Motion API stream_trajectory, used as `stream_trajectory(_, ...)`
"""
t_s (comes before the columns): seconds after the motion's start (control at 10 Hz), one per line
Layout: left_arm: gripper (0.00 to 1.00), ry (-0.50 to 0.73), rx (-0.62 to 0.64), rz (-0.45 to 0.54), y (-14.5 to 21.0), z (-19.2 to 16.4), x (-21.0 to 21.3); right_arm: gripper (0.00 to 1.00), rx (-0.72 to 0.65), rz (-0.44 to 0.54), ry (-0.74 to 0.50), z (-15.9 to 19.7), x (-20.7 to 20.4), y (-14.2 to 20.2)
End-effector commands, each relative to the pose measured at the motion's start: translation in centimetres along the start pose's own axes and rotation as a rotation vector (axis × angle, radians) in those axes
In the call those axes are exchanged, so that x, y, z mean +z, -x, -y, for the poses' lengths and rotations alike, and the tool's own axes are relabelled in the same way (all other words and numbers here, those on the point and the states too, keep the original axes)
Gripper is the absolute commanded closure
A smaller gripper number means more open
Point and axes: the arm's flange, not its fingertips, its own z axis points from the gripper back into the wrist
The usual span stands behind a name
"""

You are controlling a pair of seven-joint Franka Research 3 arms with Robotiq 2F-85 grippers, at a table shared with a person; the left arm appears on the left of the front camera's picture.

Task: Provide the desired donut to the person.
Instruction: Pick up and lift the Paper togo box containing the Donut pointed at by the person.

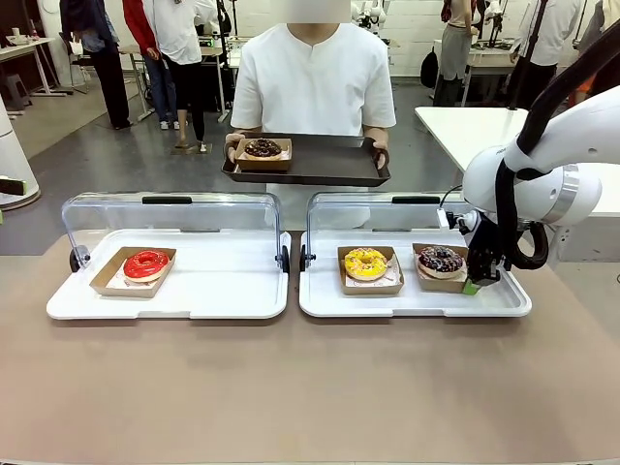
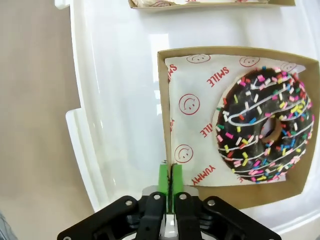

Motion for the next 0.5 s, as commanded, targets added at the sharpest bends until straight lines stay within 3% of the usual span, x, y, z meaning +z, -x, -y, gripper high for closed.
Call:
stream_trajectory(0.0, 0.00, -0.001, -0.006, 0.011, 0.0, 0.1, 0.2, 1.00, 0.010, -0.020, 0.006, 0.5, -0.2, 0.3)
stream_trajectory(0.4, 0.00, -0.001, -0.006, 0.011, 0.0, 0.1, 0.2, 1.00, -0.020, -0.035, -0.004, -1.0, 1.4, -0.7)
